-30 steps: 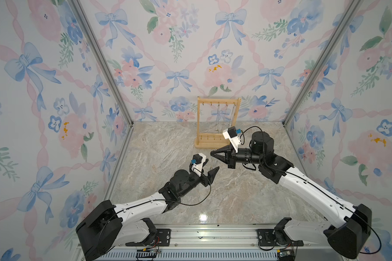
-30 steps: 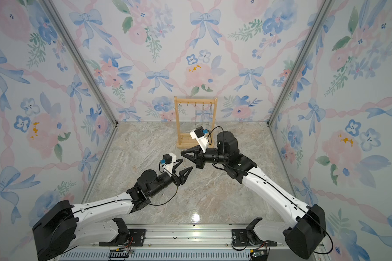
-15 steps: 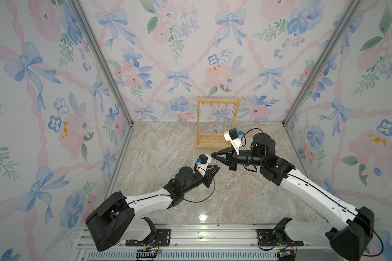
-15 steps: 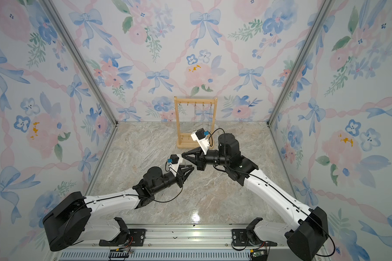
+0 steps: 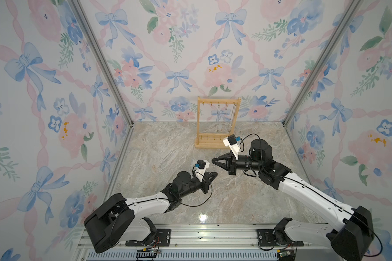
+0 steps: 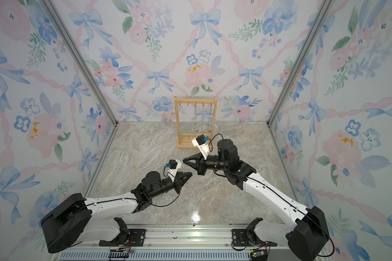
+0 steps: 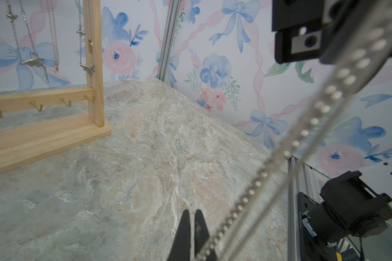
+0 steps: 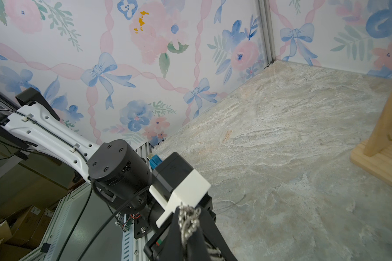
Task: Take the necklace off the jewelry display stand
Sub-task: Place the necklace at the center of the board.
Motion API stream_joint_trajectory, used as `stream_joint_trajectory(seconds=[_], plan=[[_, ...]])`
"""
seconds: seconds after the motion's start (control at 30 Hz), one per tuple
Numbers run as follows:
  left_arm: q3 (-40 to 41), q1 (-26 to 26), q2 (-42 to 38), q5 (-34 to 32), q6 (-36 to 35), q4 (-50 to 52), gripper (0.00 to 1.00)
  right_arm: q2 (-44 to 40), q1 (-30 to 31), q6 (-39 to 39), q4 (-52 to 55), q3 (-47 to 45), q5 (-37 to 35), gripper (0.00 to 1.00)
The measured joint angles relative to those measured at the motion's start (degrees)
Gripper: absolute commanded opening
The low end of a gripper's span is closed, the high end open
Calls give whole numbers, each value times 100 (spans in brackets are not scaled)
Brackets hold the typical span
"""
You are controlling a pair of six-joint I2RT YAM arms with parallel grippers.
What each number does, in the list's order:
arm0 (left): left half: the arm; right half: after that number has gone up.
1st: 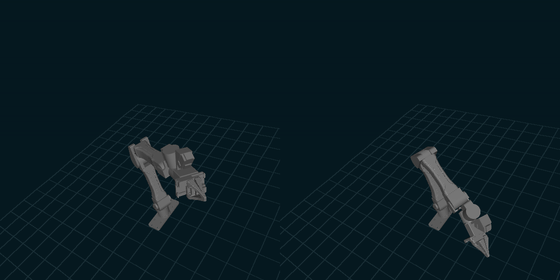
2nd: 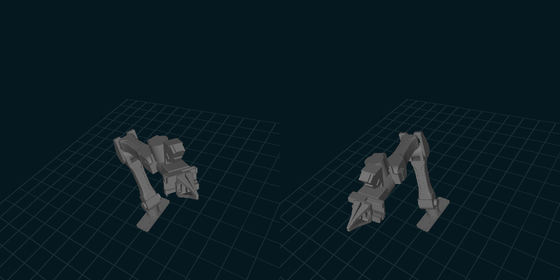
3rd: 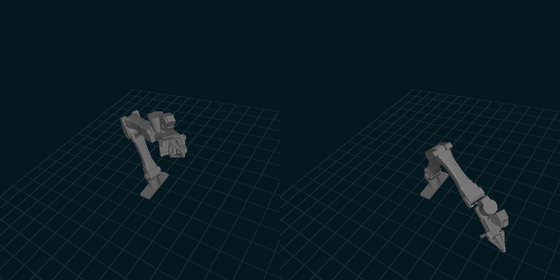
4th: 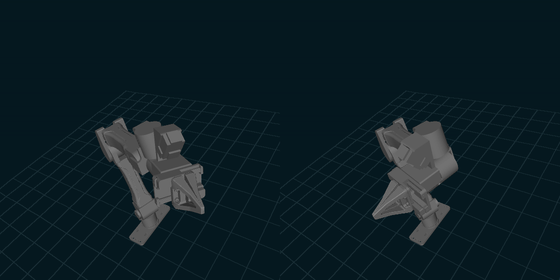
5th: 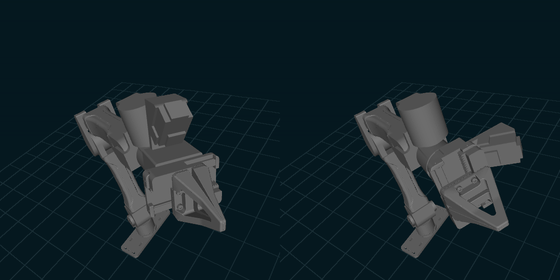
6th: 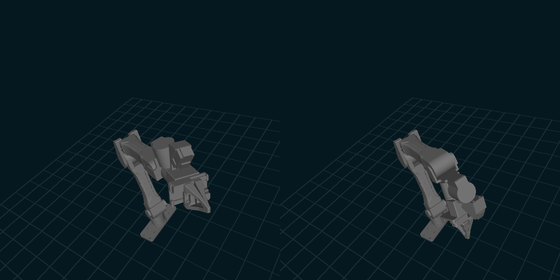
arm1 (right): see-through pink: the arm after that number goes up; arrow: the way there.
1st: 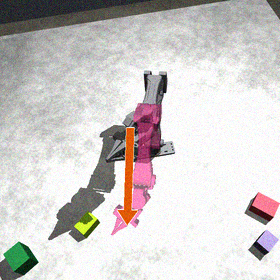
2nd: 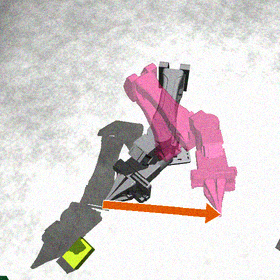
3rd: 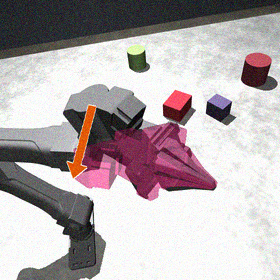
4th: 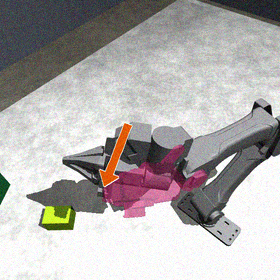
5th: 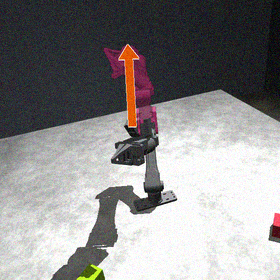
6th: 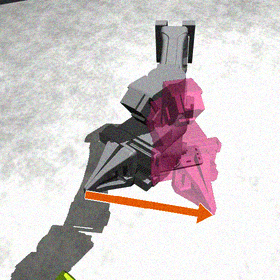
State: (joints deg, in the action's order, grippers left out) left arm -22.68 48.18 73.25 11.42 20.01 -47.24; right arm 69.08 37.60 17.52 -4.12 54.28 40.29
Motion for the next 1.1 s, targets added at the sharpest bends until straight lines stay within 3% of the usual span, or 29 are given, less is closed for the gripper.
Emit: stream_joint_trajectory(seconds=[0.57, 1.1], plan=[[1657, 728, -817, -289, 1401, -400, 0, 131, 350, 186, -413, -955, 15, 0], [2151, 960, -723, -544, 2516, 17, 0, 1602, 619, 570, -1259, -946, 175, 0]])
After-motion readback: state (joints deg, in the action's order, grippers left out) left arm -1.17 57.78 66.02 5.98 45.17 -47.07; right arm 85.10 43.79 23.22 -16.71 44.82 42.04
